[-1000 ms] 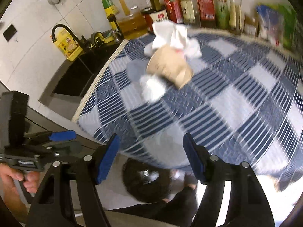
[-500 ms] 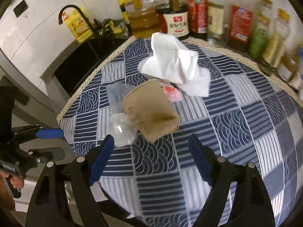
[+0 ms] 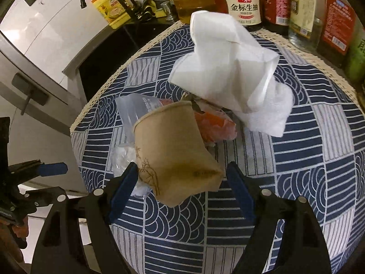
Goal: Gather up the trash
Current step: 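Grasp the brown paper cup with the right gripper while the left gripper grasps a clear plastic bag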
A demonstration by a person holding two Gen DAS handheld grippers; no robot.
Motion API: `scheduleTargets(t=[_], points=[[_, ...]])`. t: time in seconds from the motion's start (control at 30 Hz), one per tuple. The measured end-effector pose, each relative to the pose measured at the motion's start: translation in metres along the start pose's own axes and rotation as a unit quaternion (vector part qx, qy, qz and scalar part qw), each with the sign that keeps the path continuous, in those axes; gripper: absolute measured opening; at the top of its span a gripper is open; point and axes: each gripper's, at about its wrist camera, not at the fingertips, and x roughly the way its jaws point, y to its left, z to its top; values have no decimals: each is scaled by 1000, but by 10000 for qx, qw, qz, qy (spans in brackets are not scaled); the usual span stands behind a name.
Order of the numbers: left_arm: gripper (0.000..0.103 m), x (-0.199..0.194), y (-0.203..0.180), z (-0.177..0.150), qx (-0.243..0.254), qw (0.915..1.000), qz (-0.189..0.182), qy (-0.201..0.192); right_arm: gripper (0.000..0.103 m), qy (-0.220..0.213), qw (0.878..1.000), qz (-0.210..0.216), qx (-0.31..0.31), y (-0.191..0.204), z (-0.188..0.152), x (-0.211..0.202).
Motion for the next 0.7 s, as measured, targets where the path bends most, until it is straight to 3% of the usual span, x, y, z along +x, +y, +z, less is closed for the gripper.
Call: scheduleTargets(t=[0.3,0.7], points=[[73,9,-15,2,21,10000,75,54,74,-49,9996,258,-97,-3,-5,-3],[73,28,-45,22,472,9986,150,197,74,-534,9972,417,310,-25,-29,-57]])
